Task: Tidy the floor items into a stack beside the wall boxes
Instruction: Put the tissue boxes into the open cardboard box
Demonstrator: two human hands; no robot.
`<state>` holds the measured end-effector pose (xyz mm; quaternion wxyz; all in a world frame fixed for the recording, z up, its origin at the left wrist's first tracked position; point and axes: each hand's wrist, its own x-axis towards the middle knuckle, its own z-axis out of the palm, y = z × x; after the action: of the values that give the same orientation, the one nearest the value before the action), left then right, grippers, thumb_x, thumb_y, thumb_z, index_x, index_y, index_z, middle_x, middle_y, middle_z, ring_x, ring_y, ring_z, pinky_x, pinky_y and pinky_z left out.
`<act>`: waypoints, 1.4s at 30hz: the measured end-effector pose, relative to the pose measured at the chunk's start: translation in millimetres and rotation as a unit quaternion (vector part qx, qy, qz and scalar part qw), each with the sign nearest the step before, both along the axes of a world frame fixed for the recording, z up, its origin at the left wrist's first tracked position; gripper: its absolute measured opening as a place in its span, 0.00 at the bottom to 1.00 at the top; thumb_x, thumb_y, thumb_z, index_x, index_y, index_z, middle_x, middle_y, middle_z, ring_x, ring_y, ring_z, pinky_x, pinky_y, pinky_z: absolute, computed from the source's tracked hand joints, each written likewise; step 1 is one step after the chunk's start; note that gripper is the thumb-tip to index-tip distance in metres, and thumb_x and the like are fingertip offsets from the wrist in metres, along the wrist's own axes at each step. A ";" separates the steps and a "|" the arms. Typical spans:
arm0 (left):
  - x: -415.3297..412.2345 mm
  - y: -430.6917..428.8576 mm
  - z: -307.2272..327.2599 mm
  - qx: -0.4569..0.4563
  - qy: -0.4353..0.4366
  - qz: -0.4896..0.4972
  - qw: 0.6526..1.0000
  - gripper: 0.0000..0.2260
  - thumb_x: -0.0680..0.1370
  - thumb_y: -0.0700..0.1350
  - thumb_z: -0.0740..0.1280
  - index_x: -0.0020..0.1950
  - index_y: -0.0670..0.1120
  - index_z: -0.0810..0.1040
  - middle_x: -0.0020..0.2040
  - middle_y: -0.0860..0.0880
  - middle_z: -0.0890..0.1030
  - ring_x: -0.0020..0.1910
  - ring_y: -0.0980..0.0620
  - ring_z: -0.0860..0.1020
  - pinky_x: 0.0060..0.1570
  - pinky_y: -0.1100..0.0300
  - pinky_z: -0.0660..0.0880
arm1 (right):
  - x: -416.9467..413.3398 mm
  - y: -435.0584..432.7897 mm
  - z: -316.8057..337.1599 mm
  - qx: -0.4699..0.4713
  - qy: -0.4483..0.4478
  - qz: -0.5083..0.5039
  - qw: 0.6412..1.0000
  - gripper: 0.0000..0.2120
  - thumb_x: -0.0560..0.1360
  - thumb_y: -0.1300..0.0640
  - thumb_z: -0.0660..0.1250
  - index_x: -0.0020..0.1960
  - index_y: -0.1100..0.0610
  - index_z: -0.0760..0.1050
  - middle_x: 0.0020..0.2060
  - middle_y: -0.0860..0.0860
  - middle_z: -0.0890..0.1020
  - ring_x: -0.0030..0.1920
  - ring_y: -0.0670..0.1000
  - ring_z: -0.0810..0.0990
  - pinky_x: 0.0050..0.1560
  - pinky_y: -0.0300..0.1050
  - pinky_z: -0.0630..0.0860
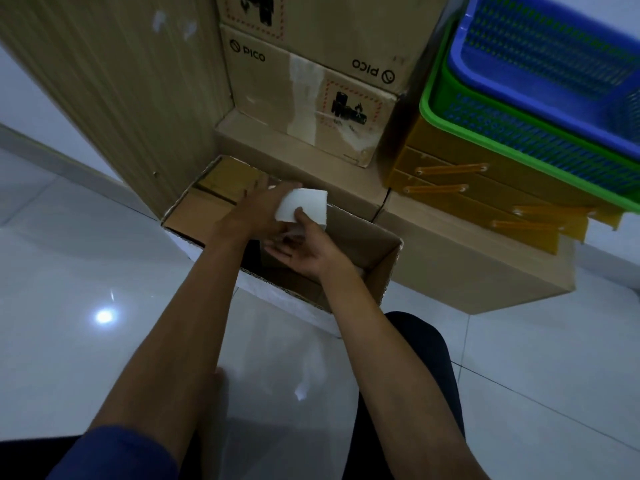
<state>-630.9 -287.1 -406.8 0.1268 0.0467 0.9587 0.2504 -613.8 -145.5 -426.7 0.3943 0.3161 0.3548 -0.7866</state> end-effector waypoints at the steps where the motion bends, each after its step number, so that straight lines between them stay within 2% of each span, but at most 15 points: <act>1: -4.5 -0.8 1.5 -0.019 0.004 -0.008 1.000 0.37 0.74 0.51 0.75 0.79 0.57 0.61 0.74 0.39 0.61 0.73 0.36 0.61 0.71 0.42 0.61 | -0.7 -0.2 -0.4 0.018 0.007 0.033 0.999 0.30 0.78 0.46 0.70 0.71 0.62 0.66 0.65 0.63 0.75 0.63 0.64 0.78 0.62 0.64 0.77; 4: -17.6 -3.9 6.5 -0.068 -0.003 -0.042 0.997 0.38 0.73 0.44 0.76 0.79 0.58 0.61 0.74 0.40 0.62 0.73 0.37 0.62 0.71 0.44 0.62 | -3.6 8.0 -0.7 0.057 0.005 0.089 0.994 0.36 0.76 0.42 0.70 0.75 0.62 0.62 0.71 0.65 0.69 0.62 0.66 0.78 0.49 0.62 0.83; 8: -31.2 -4.7 11.9 -0.079 -0.001 -0.070 0.994 0.38 0.72 0.43 0.76 0.77 0.60 0.64 0.75 0.43 0.60 0.74 0.38 0.59 0.71 0.41 0.62 | -3.3 25.1 -5.5 0.134 0.039 0.103 0.985 0.36 0.76 0.41 0.70 0.77 0.50 0.57 0.72 0.64 0.67 0.55 0.65 0.81 0.38 0.55 0.84; 10: -30.9 -6.8 9.9 -0.084 0.004 -0.068 0.994 0.37 0.72 0.45 0.76 0.77 0.61 0.63 0.75 0.43 0.59 0.74 0.37 0.58 0.71 0.39 0.63 | -4.8 27.1 -7.7 0.207 0.104 0.139 0.963 0.34 0.78 0.41 0.67 0.77 0.52 0.58 0.70 0.61 0.71 0.52 0.60 0.82 0.38 0.50 0.84; 13: -17.1 -4.9 -1.5 -0.067 0.071 -0.020 0.995 0.37 0.72 0.40 0.74 0.77 0.60 0.65 0.75 0.41 0.58 0.74 0.37 0.58 0.69 0.38 0.66 | -6.3 23.9 -8.9 0.296 0.174 0.196 0.918 0.30 0.80 0.39 0.62 0.75 0.56 0.63 0.61 0.56 0.76 0.53 0.56 0.82 0.46 0.47 0.83; 16: 1.6 5.7 -14.8 -0.043 0.127 0.038 0.990 0.37 0.73 0.42 0.74 0.79 0.55 0.64 0.74 0.38 0.60 0.72 0.36 0.62 0.68 0.39 0.69 | -2.2 20.7 -12.4 0.359 0.225 0.250 0.871 0.29 0.80 0.37 0.59 0.73 0.55 0.66 0.62 0.53 0.76 0.56 0.54 0.79 0.41 0.46 0.80; 19: 10.1 8.4 -20.6 0.007 0.113 0.120 0.986 0.36 0.74 0.48 0.74 0.79 0.52 0.62 0.73 0.37 0.65 0.70 0.36 0.67 0.66 0.40 0.71 | 2.0 22.5 -17.9 0.375 0.264 0.271 0.846 0.29 0.79 0.37 0.60 0.74 0.53 0.67 0.64 0.52 0.75 0.52 0.50 0.77 0.38 0.43 0.78; 22: 11.6 2.0 -16.4 0.083 0.112 0.140 0.980 0.26 0.75 0.43 0.72 0.73 0.51 0.72 0.70 0.40 0.71 0.68 0.38 0.71 0.64 0.45 0.76 | 4.1 28.7 -26.6 0.352 0.279 0.268 0.852 0.28 0.80 0.41 0.62 0.77 0.51 0.64 0.70 0.52 0.72 0.57 0.51 0.74 0.42 0.43 0.78; 24: 14.1 -0.4 -12.0 0.087 0.129 0.144 0.977 0.21 0.76 0.41 0.72 0.69 0.50 0.76 0.70 0.43 0.72 0.68 0.40 0.72 0.64 0.48 0.76 | 3.8 32.4 -34.4 0.347 0.296 0.270 0.848 0.30 0.80 0.43 0.63 0.78 0.50 0.61 0.71 0.52 0.71 0.62 0.53 0.74 0.51 0.49 0.81; 26: 16.9 -0.4 -8.7 0.081 0.139 0.141 0.977 0.19 0.76 0.41 0.73 0.67 0.49 0.78 0.71 0.44 0.72 0.69 0.42 0.72 0.65 0.48 0.74 | 2.4 33.2 -38.7 0.357 0.313 0.296 0.829 0.33 0.78 0.42 0.64 0.79 0.50 0.59 0.71 0.52 0.71 0.67 0.55 0.73 0.62 0.57 0.78; 28: 16.6 -1.6 -6.9 0.065 0.136 0.136 0.979 0.18 0.77 0.42 0.72 0.67 0.49 0.78 0.71 0.45 0.73 0.69 0.42 0.72 0.66 0.48 0.74 | 1.4 32.9 -39.5 0.358 0.316 0.309 0.823 0.35 0.76 0.41 0.65 0.78 0.50 0.59 0.71 0.52 0.71 0.67 0.56 0.73 0.65 0.59 0.76; 33: 15.5 4.4 3.9 0.020 0.117 0.137 0.983 0.22 0.77 0.47 0.72 0.70 0.50 0.75 0.71 0.45 0.73 0.69 0.42 0.72 0.66 0.45 0.73 | -0.5 30.1 -31.5 0.380 0.317 0.331 0.804 0.32 0.78 0.44 0.67 0.77 0.53 0.62 0.69 0.53 0.73 0.66 0.57 0.75 0.64 0.58 0.77; 36: 26.4 12.0 23.7 -0.008 0.086 0.140 0.986 0.30 0.76 0.50 0.71 0.77 0.49 0.66 0.76 0.42 0.67 0.74 0.40 0.65 0.71 0.39 0.65 | 8.7 31.7 -6.9 0.409 0.342 0.316 0.785 0.28 0.79 0.51 0.68 0.75 0.55 0.63 0.69 0.57 0.74 0.67 0.58 0.74 0.65 0.54 0.76; 40: 52.2 23.7 86.4 -0.015 0.014 0.120 0.993 0.33 0.77 0.50 0.70 0.79 0.47 0.62 0.78 0.40 0.63 0.77 0.39 0.59 0.73 0.38 0.59 | 43.5 58.9 71.0 0.492 0.295 0.262 0.776 0.38 0.77 0.47 0.70 0.80 0.50 0.53 0.75 0.57 0.63 0.73 0.61 0.66 0.72 0.62 0.68; 42: 71.2 35.3 130.9 -0.010 -0.021 0.099 0.995 0.33 0.78 0.50 0.70 0.80 0.48 0.61 0.78 0.40 0.62 0.78 0.39 0.58 0.74 0.40 0.60 | 71.3 77.2 122.1 0.495 0.259 0.223 0.799 0.40 0.78 0.48 0.69 0.81 0.50 0.50 0.78 0.56 0.59 0.76 0.62 0.62 0.74 0.61 0.65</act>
<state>-559.7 -251.9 -275.9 0.1224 -0.0548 0.9581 0.2532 -542.5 -68.3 -304.5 0.2419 0.1650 0.8455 -0.4466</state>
